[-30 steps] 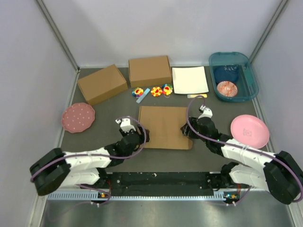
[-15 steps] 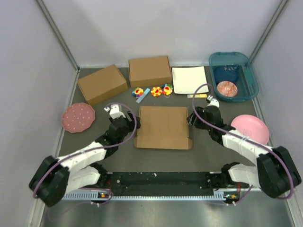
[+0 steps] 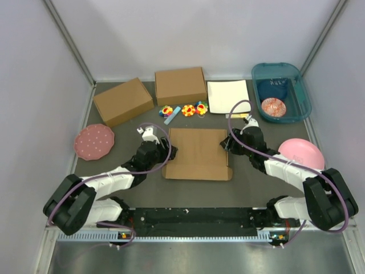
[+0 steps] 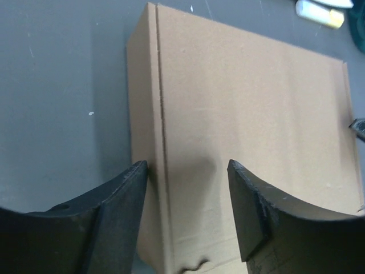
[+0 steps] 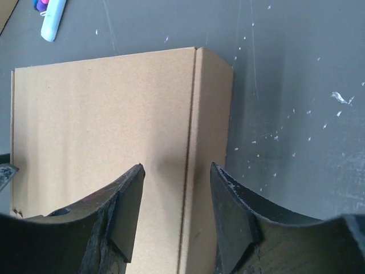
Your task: Fold the paper box
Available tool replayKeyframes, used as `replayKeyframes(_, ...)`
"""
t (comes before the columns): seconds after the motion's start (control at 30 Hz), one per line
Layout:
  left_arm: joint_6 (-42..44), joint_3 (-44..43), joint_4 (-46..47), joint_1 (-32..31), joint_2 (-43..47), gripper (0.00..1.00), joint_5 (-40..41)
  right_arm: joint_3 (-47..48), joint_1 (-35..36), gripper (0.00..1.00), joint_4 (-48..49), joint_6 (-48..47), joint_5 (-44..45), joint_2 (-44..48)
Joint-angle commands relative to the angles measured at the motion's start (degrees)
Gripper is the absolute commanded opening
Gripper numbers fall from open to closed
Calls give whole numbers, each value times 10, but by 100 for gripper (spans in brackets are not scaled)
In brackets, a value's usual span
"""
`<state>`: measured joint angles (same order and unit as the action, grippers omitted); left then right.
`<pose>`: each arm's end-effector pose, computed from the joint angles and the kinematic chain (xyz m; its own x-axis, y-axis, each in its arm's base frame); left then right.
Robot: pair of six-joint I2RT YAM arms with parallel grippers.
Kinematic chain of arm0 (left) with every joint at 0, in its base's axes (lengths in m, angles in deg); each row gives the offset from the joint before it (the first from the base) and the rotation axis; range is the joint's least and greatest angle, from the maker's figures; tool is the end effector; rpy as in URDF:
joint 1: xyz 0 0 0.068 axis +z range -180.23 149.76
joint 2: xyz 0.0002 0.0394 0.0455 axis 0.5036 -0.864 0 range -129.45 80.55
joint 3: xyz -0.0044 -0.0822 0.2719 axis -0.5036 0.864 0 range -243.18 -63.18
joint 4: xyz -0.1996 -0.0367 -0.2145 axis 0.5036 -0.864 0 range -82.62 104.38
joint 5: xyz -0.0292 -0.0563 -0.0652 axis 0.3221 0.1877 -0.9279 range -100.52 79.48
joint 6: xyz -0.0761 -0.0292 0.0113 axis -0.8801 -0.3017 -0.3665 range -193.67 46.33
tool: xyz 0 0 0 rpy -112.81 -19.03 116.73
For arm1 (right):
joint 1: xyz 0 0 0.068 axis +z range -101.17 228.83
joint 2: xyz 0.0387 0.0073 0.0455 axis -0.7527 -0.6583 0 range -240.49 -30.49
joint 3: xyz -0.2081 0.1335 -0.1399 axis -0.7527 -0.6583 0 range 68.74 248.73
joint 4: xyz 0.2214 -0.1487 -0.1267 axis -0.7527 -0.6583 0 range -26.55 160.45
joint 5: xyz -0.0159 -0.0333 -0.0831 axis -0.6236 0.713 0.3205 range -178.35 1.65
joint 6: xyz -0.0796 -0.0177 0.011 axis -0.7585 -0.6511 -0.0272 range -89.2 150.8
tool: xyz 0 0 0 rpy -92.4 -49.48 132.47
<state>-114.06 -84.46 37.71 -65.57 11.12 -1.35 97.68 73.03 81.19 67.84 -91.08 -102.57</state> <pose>0.2405 -0.1565 0.1417 -0.5544 -0.3910 -0.7347 0.1232 0.8345 -0.5371 0.2758 0.1278 0.1495 -0.6588 0.3635 -0.6587 -0.0618 0.8464 0.5289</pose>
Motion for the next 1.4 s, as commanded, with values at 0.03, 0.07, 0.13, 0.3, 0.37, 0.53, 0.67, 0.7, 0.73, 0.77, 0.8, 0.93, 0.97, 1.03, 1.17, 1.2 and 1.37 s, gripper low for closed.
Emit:
replayKeyframes(0.03,-17,6,14,0,-24,60,-65,-13,-3,47,21,-5,-12,-5)
replayKeyframes(0.07,-23,13,17,0,-23,57,-68,-20,-3,47,26,-6,-13,-4)
replayKeyframes(0.13,-31,37,37,1,-21,54,-69,-37,-3,45,31,-4,-12,1)
replayKeyframes(0.3,-36,63,41,0,-10,52,-54,-50,-3,42,30,-5,-15,3)
replayKeyframes(0.37,-30,62,30,0,-3,52,-52,-49,-3,42,25,-6,-14,8)
replayKeyframes(0.53,-23,58,-4,0,41,52,-47,-46,-4,42,-14,-16,-4,40)
replayKeyframes(0.67,-18,60,-62,0,111,65,0,-35,-3,55,-70,-21,16,97)
replayKeyframes(0.7,-18,54,-102,1,152,69,16,-31,-4,59,-84,-21,25,132)
replayKeyframes(0.73,-18,51,-118,1,174,71,33,-26,-4,60,-106,-21,39,152)
replayKeyframes(0.77,-16,49,-132,1,196,75,61,-25,-4,61,-124,-23,45,169)
replayKeyframes(0.8,-14,51,-138,1,238,76,73,-23,-4,61,-136,-28,53,204)
replayKeyframes(0.93,-6,66,-152,4,306,74,108,-33,-10,57,-177,-31,58,258)
replayKeyframes(0.97,-5,73,-153,4,307,72,111,-40,-11,52,-179,-29,56,263)
replayKeyframes(1.03,-13,76,-158,6,294,59,117,-60,-11,30,-179,-20,52,260)
replayKeyframes(1.17,-40,76,-145,12,219,31,100,-88,-10,6,-153,-3,35,241)
replayKeyframes(1.2,-42,76,-138,13,207,28,96,-94,-11,4,-140,-2,33,238)
replayKeyframes(1.37,-41,68,-101,13,135,21,78,-110,-11,1,-92,6,8,198)
